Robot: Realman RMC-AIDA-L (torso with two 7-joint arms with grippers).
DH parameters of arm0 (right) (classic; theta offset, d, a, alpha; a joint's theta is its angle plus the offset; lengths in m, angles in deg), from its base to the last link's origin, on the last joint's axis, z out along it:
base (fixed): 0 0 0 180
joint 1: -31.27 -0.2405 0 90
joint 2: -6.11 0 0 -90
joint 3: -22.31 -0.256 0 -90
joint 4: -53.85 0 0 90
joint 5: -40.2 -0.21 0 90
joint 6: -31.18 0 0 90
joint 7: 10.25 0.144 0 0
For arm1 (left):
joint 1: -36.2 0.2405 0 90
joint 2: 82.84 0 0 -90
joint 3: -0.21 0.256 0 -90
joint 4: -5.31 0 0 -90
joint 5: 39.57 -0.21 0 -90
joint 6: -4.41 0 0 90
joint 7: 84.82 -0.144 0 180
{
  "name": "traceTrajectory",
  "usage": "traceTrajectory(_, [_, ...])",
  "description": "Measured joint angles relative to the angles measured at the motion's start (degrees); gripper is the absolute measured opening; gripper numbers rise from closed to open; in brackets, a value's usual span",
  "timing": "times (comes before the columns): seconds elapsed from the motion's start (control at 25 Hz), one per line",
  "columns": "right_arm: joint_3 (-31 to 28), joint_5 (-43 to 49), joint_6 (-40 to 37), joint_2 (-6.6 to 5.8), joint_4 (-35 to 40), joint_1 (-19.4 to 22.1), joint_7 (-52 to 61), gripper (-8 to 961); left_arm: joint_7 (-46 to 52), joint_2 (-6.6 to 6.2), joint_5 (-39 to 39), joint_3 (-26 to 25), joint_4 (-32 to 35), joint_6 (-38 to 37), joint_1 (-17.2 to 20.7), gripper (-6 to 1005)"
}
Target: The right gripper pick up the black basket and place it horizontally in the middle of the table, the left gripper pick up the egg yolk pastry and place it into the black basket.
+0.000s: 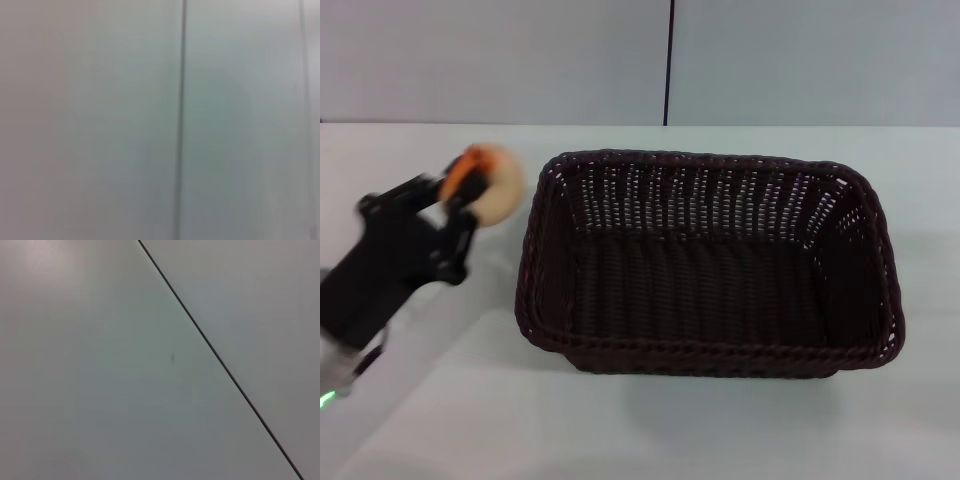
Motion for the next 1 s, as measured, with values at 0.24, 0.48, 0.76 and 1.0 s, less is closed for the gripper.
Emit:
traceTrajectory(0.24, [-0.48,-0.12,-0.27,0.00,-2.59,-0.50,-0.02,659,0.51,0.27,-0.16,5.25,-4.74,2.07,-8.68,95])
traceTrajectory(0.48, [-0.60,-0.19,0.08,-0.14,-3.19,-0.49,-0.48,659,0.17,0.37,-0.47,6.88,-8.82,6.23,-13.45,102])
traceTrajectory(0.76, [-0.79,-0.33,-0.17,-0.14,-4.12,0.11,-3.66,659,-0.85,0.14,-0.08,3.27,-8.71,8.73,-8.87,240])
traceTrajectory(1.0, [-2.86,-0.37,-0.26,0.00,-5.21,0.06,-6.12,659,-4.48,-0.11,-0.01,-10.54,-7.60,8.58,1.13,480])
